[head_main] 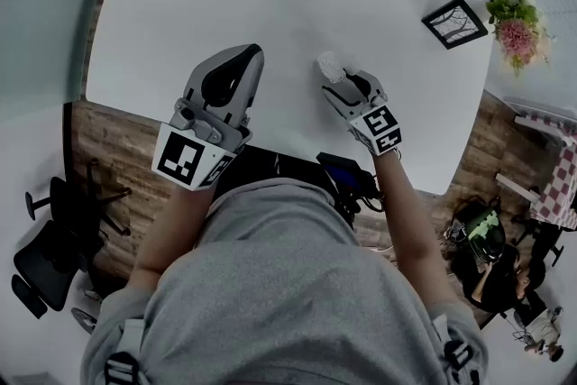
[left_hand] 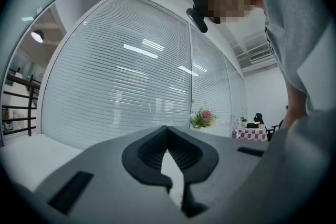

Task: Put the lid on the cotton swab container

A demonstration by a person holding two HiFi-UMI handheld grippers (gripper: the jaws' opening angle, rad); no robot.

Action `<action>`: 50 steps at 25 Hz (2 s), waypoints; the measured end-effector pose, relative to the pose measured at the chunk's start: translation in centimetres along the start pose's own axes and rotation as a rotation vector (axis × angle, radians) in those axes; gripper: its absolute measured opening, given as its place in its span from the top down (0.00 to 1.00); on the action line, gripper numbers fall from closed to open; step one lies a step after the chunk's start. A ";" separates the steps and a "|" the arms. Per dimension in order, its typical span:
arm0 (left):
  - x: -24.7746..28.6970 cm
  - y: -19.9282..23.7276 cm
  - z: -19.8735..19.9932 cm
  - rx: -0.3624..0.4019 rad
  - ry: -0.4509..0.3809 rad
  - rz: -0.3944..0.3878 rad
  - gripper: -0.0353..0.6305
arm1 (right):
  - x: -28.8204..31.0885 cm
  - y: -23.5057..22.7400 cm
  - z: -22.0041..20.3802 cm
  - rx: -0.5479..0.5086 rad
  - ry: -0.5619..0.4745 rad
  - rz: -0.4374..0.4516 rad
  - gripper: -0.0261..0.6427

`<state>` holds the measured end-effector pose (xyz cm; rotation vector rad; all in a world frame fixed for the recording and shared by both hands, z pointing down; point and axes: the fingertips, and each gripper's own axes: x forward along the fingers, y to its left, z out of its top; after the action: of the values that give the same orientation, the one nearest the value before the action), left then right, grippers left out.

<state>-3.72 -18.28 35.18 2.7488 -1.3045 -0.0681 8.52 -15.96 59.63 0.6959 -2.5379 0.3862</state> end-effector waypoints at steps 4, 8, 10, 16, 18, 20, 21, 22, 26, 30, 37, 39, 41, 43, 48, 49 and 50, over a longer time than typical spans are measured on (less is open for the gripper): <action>-0.2 0.3 -0.2 0.010 0.013 0.017 0.95 | 1.0 -0.2 -0.1 -0.049 0.017 -0.029 0.62; -0.4 0.5 -0.3 0.016 0.017 0.023 0.95 | 1.6 -0.4 0.3 -0.051 -0.001 -0.054 0.62; -0.6 0.5 -0.4 0.017 0.024 0.025 0.95 | 1.8 -0.5 0.6 -0.049 -0.005 -0.064 0.62; -1.4 0.9 -0.7 0.017 0.035 0.040 0.95 | 1.9 -0.3 0.7 -0.066 0.006 -0.067 0.64; -1.6 1.1 -0.7 0.016 0.034 0.045 0.95 | 1.8 -0.1 0.7 -0.076 0.011 -0.063 0.64; -1.7 1.3 -0.6 0.017 0.033 0.045 0.95 | 1.7 0.1 0.8 -0.084 0.013 -0.060 0.65; -1.7 1.3 -0.5 0.018 0.032 0.043 0.95 | 1.5 0.2 0.8 -0.087 0.013 -0.059 0.65; -1.8 1.3 -0.5 0.020 0.031 0.041 0.95 | 1.4 0.3 0.9 -0.089 0.012 -0.057 0.65; -1.7 1.3 -0.4 0.026 0.025 0.028 0.95 | 0.8 0.5 1.2 -0.068 -0.012 -0.046 0.65; -1.3 1.1 -0.7 0.028 0.038 0.017 0.95 | -0.1 0.6 1.8 -0.050 -0.034 -0.038 0.65; -0.9 0.6 -0.5 0.030 0.028 -0.017 0.95 | -1.5 0.9 3.1 -0.045 -0.054 -0.009 0.65; -1.0 0.6 -0.4 0.028 0.025 -0.019 0.95 | -1.9 0.9 3.7 -0.046 -0.059 -0.008 0.65; -1.3 0.6 -0.2 0.028 0.021 -0.023 0.95 | -2.4 1.1 4.5 -0.046 -0.068 -0.003 0.65; -1.5 0.5 -0.2 0.029 0.022 -0.031 0.95 | -3.0 1.2 5.6 -0.039 -0.081 0.007 0.65; -1.6 0.5 0.0 0.039 0.026 -0.043 0.95 | -4.2 2.0 9.4 -0.071 -0.111 0.031 0.65; -1.7 0.6 0.1 0.039 0.023 -0.047 0.95 | -4.4 2.3 10.3 -0.074 -0.119 0.035 0.65; -1.8 0.7 0.2 0.039 0.020 -0.051 0.95 | -4.6 2.8 11.2 -0.075 -0.128 0.041 0.65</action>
<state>-5.39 -17.30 35.04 2.8078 -1.2439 -0.0197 6.33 -16.11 47.41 0.6598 -2.6757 0.2660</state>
